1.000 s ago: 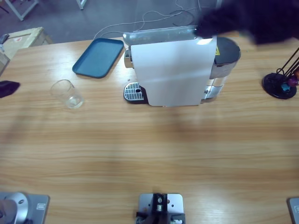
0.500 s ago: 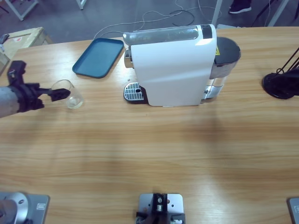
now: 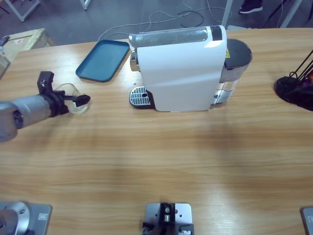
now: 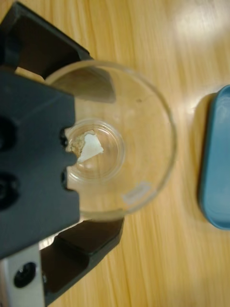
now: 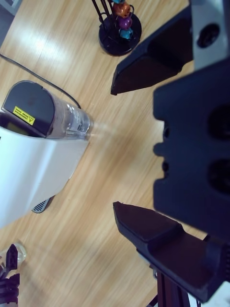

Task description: Pour coffee

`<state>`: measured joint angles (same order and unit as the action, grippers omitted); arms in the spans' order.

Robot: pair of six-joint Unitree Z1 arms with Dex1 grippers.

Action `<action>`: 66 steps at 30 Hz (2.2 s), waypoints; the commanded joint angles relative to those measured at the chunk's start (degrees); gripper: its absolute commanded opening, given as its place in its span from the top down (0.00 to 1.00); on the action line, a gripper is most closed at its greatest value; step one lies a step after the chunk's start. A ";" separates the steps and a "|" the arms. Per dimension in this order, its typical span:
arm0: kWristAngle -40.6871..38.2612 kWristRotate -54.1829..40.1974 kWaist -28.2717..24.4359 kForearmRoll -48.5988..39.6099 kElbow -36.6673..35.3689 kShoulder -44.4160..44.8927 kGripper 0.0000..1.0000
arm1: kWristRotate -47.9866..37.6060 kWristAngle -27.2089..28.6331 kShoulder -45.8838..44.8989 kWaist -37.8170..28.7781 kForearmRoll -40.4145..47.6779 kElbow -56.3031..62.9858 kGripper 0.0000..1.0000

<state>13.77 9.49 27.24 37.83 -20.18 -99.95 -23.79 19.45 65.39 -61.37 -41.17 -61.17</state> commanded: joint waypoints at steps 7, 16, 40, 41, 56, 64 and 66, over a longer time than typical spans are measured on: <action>1.67 -2.53 0.62 12.93 6.34 -3.89 0.99 | -1.55 -1.96 1.30 -0.59 -1.19 2.37 0.00; -22.73 -21.39 -2.98 7.43 6.20 10.55 1.00 | -1.31 1.22 -5.47 -0.59 -8.08 -1.20 0.00; -52.70 -53.17 -3.09 -24.02 -27.90 -9.76 1.00 | -1.52 0.94 -5.01 -0.59 -9.35 0.86 0.00; -52.77 -53.10 -2.93 -23.95 -28.27 -10.53 1.00 | -1.52 0.94 -5.01 -0.59 -9.37 0.94 0.00; -45.77 -52.07 2.36 -28.17 -34.88 -14.68 1.00 | -2.01 0.94 -4.13 -0.59 -8.77 2.26 0.00; -43.79 -52.21 4.22 -30.24 -35.83 -15.22 1.00 | -2.22 0.94 -3.43 -0.59 -7.84 2.46 0.00; -43.03 -52.21 4.68 -30.54 -35.90 -15.31 1.00 | -2.22 0.94 -3.57 -0.59 -7.82 2.46 0.00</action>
<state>-31.80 -42.88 30.06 9.49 -55.25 -112.03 -25.30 19.81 60.07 -61.39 -49.59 -60.91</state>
